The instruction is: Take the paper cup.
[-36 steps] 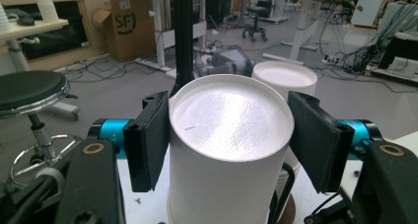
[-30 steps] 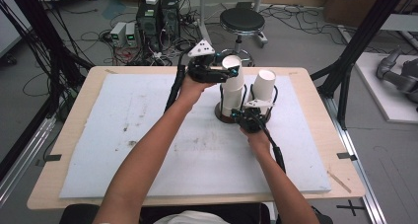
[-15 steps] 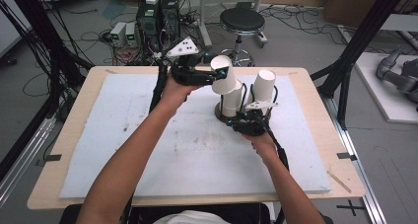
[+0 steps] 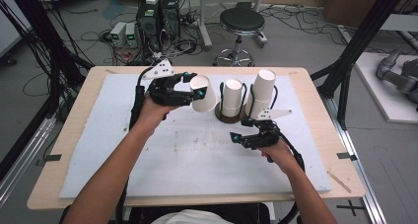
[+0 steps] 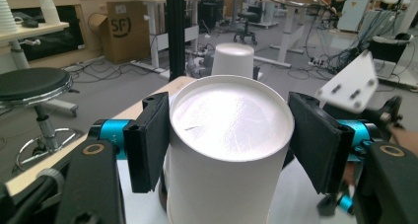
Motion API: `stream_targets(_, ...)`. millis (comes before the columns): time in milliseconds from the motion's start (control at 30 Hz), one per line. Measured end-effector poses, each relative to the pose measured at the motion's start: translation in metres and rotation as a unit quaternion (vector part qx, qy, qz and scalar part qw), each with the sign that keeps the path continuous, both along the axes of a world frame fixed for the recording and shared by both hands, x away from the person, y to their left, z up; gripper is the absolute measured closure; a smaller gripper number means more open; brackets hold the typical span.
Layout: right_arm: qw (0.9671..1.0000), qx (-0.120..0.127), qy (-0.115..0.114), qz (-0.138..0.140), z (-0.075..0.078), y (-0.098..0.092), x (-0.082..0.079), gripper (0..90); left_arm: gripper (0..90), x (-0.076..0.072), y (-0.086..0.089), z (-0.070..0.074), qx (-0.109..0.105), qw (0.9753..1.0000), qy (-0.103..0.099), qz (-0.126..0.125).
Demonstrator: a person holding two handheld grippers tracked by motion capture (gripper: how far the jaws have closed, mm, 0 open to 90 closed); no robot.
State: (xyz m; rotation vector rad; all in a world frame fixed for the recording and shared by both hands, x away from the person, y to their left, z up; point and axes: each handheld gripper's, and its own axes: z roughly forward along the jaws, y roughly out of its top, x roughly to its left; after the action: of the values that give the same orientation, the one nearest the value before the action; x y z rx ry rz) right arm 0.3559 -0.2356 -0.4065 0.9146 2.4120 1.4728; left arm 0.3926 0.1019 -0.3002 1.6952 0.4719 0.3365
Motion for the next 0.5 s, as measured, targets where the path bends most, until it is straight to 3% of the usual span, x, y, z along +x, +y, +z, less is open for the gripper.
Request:
stream_targets(67,0.9997,-0.006,-0.022,0.0,-0.001,-0.006,-0.004,22.4,35.0,-0.005,0.005,-0.007,0.005,1.0,0.002,0.002)
stream_targets(200,0.9991,-0.005,-0.04,-0.011,0.0,-0.015,-0.006,22.4,34.9,-0.015,0.014,-0.023,0.011,0.9999,0.01,0.004)
stream_targets(300,0.9979,-0.017,-0.063,0.0,0.001,-0.016,-0.006,22.3,35.0,-0.019,0.022,-0.032,0.006,0.9998,0.018,0.005)
stream_targets(500,0.997,-0.03,-0.07,0.012,0.001,-0.012,-0.009,21.4,35.0,-0.027,0.029,-0.047,0.001,0.9996,0.026,0.003)
